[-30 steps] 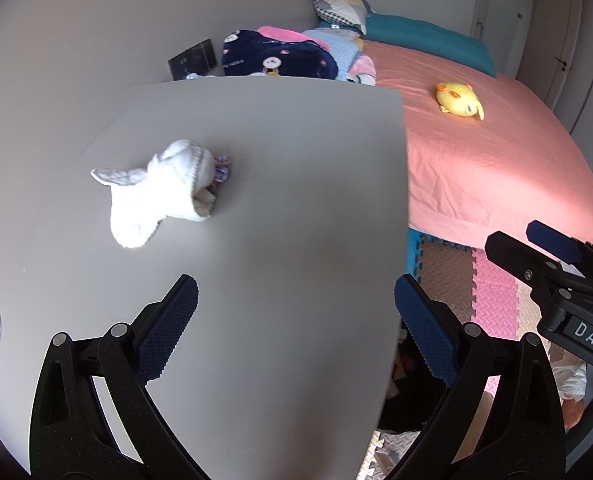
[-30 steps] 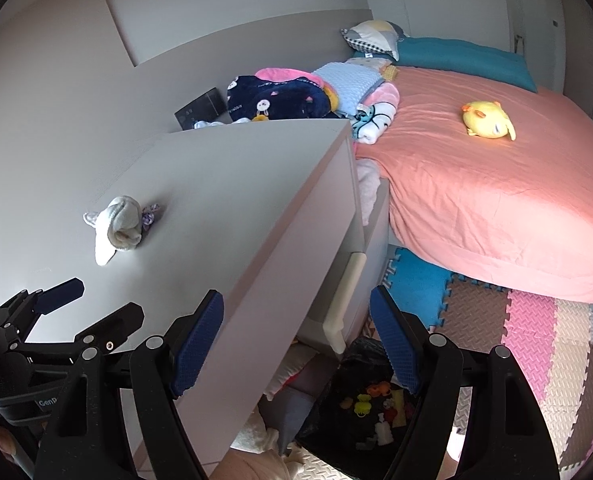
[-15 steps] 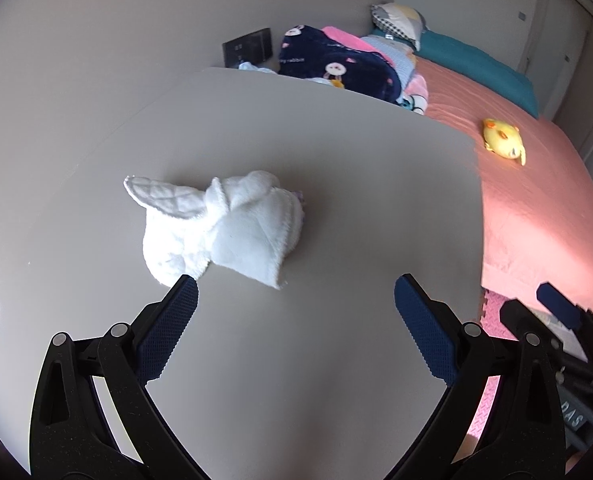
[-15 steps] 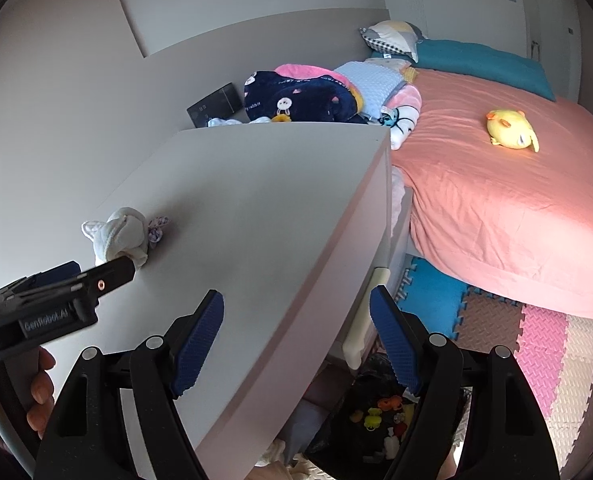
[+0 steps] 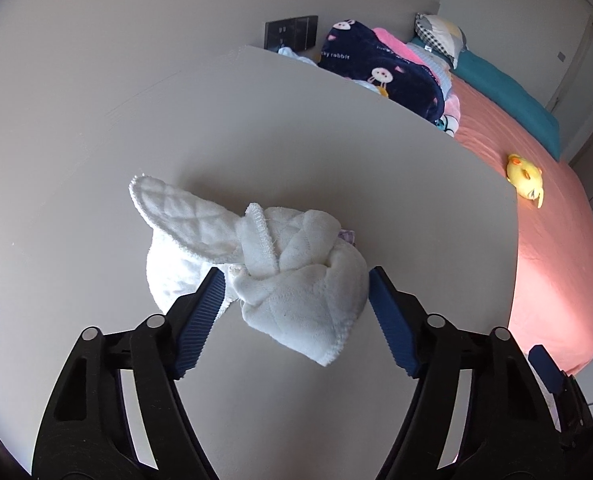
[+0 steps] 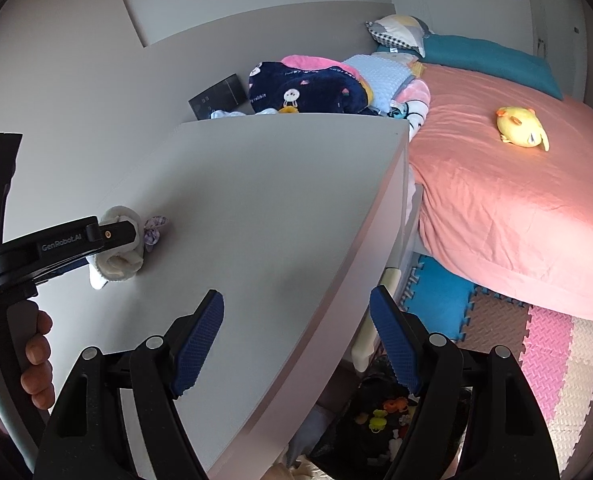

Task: Collect trash
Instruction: 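Grasp the white towel with the left gripper, then hold the towel in the left gripper while the right gripper grasps the purple scrunchie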

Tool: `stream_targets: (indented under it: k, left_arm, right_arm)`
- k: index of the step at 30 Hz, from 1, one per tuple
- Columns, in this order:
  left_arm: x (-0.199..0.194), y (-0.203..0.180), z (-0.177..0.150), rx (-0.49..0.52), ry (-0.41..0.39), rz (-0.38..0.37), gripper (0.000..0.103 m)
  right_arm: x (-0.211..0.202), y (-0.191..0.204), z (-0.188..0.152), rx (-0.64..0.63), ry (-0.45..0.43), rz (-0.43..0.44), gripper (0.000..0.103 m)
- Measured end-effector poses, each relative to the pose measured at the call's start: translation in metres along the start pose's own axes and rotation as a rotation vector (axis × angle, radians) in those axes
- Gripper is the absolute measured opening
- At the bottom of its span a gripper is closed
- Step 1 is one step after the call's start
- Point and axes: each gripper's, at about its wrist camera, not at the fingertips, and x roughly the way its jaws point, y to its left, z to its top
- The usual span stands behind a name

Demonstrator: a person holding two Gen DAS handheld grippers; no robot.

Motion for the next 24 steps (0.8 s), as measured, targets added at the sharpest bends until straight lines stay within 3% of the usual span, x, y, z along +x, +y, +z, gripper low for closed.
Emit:
stream_targets:
  k: [11,13,24]
  left_arm:
    - [0.001,0.015,-0.002,-0.002,-0.051,-0.03,0.04]
    - [-0.004,0.02,-0.004,-0.001,-0.074,0.004,0.038]
    - [-0.025,0.064,-0.009,-0.034,-0.128,0.047,0.038]
  right_arm:
    - [0.004,0.014,0.0,-0.032,0.006,0.005,0.076]
    - [0.005,0.018,0.0,-0.039,0.008,0.006,0.076]
    - [0.02,0.062,-0.002,-0.114,0.038,0.006,0.076]
